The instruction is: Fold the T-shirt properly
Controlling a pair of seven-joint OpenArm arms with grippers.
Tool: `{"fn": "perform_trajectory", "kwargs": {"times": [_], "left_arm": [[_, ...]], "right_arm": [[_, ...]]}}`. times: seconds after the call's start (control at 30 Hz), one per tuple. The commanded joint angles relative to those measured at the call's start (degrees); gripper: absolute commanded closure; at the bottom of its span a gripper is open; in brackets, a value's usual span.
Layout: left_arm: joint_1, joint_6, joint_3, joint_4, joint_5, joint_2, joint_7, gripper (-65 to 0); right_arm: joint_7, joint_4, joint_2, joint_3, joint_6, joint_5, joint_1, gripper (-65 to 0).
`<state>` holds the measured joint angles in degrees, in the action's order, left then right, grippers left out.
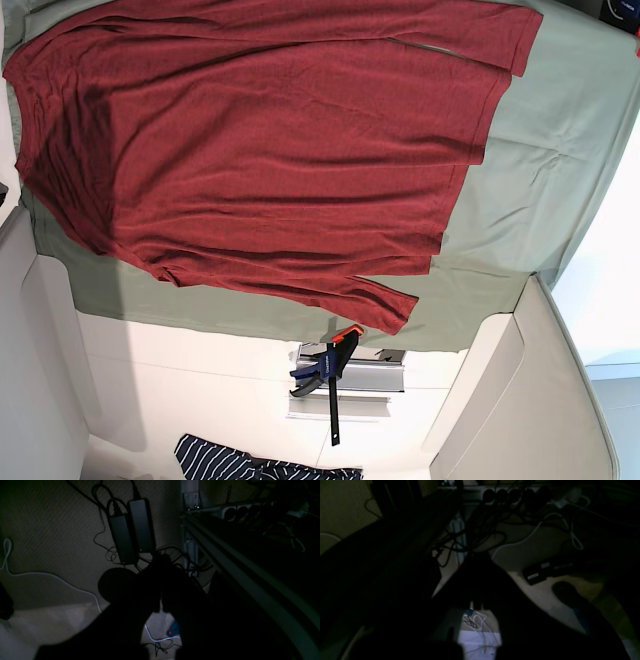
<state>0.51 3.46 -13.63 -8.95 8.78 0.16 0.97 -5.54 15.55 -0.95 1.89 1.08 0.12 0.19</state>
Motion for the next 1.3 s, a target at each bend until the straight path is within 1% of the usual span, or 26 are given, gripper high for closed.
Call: {"fn": "perform_trajectory", "kwargs": {"times": [0.0,0.1,0.23,0.37,0.47,0.7,0.9,1.07,1.2,1.27], "left_arm": [[0.13,0.20,0.04,-0.26,0.00,0.13,0.52,0.0],[0.13,0.17,0.13,-0.48,0.37,0.13,0.52,0.0],[0.13,0.04,0.15,-0.87,2.32,0.11,0.48,0.0],[0.11,-6.16,0.15,-0.87,3.37,-0.04,0.13,0.0],[-0.26,-9.27,0.20,-1.40,3.89,-0.52,0.13,0.0],[-6.01,-9.20,0.20,-9.33,3.89,-4.02,0.17,0.0],[-12.55,-9.22,0.22,-18.32,4.39,-7.56,0.26,0.0],[-20.02,-9.22,0.55,-28.20,4.31,-10.75,0.28,0.0],[-27.12,-9.20,4.42,-37.53,4.31,-12.46,0.28,0.0],[-31.23,-8.72,7.52,-42.86,4.31,-12.59,0.28,0.0]], "right_arm": [[0.81,0.37,-0.02,0.11,0.39,-0.15,0.26,0.0],[2.12,0.39,-0.02,0.11,0.39,-0.17,0.26,0.0],[2.10,0.72,0.00,0.11,0.39,-1.03,0.24,0.0],[2.14,1.33,0.15,0.11,-0.07,-4.33,0.07,0.0],[2.75,3.89,0.50,0.11,-1.66,-4.42,-1.20,0.0],[2.75,13.00,2.45,0.09,-1.99,-4.42,-7.37,0.0],[2.75,19.34,5.68,0.09,-1.70,-4.17,-13.33,0.0],[2.75,26.53,8.85,0.09,-1.70,-4.13,-19.65,0.0],[2.75,34.01,11.17,0.09,-1.70,-1.66,-25.64,0.0],[2.75,38.73,12.20,0.09,-0.94,-0.33,-29.11,0.0]]}}
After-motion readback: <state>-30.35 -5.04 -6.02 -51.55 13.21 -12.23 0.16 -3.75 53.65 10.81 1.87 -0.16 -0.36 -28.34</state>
